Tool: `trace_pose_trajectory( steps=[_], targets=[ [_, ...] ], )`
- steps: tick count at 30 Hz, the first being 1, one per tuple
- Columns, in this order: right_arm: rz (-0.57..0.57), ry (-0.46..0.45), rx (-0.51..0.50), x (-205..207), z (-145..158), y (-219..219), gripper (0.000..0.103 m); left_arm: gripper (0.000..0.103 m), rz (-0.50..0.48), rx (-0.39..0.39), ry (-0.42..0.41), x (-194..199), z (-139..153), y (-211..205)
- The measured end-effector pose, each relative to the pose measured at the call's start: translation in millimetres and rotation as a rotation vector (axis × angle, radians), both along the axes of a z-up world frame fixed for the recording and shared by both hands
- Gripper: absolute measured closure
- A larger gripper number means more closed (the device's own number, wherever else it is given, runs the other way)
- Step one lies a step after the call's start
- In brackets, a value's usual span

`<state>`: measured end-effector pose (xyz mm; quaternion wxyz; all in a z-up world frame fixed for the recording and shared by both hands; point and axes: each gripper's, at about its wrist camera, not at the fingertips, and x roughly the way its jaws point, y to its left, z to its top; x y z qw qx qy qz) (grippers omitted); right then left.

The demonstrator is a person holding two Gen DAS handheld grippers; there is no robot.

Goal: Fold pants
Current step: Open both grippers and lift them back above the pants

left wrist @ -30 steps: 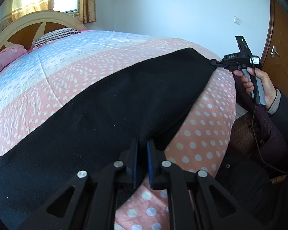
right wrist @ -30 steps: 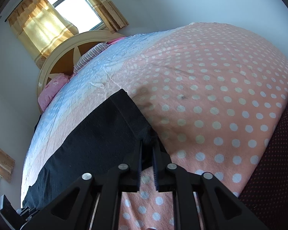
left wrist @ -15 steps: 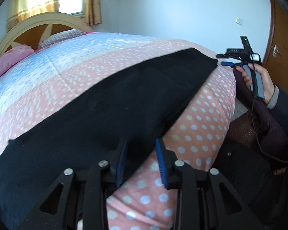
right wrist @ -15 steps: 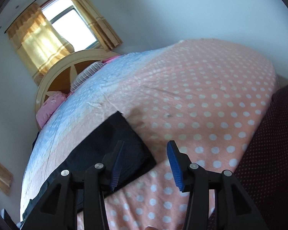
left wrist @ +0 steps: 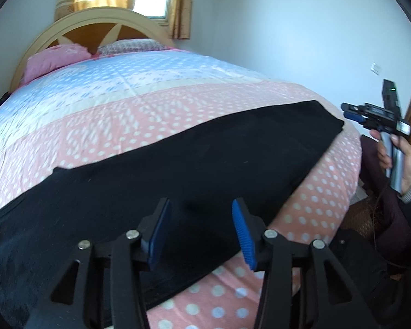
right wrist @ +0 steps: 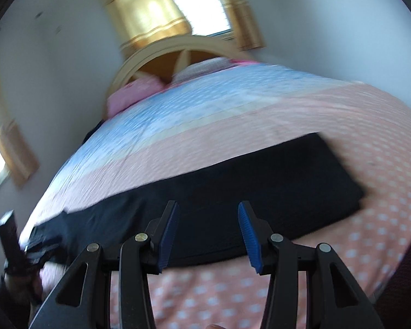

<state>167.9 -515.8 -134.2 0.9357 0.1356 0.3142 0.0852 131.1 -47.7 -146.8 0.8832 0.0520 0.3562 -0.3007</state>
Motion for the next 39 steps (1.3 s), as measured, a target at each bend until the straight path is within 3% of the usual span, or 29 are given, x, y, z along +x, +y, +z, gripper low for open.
trace_pose_trajectory(
  steps=[4,10,17,20,28,34,36,39],
  targets=[
    [0.218,0.019,-0.026,2,-3,67,0.056,0.054,0.046,-0.003,0.014,3,-5,10],
    [0.421,0.014,-0.089,-3,-11,133,0.056,0.054,0.098,-0.025,0.023,5,-8,26],
    [0.457,0.071,-0.095,7,-31,152,0.056,0.050,0.130,-0.047,0.032,9,-12,37],
    [0.443,0.166,-0.111,17,-50,153,0.056,0.050,0.135,-0.054,0.036,10,-13,40],
    [0.450,0.160,-0.108,11,-49,149,0.056,0.046,0.162,-0.047,0.029,8,-14,49],
    [0.493,0.065,-0.098,5,-28,168,0.055,0.046,0.244,-0.067,0.011,8,-11,71],
    [0.497,0.083,-0.109,10,-33,177,0.053,0.046,0.273,-0.079,0.012,10,-11,80],
    [0.506,0.182,-0.134,19,-54,185,0.053,0.046,0.316,-0.083,0.010,13,-11,91]
  ],
)
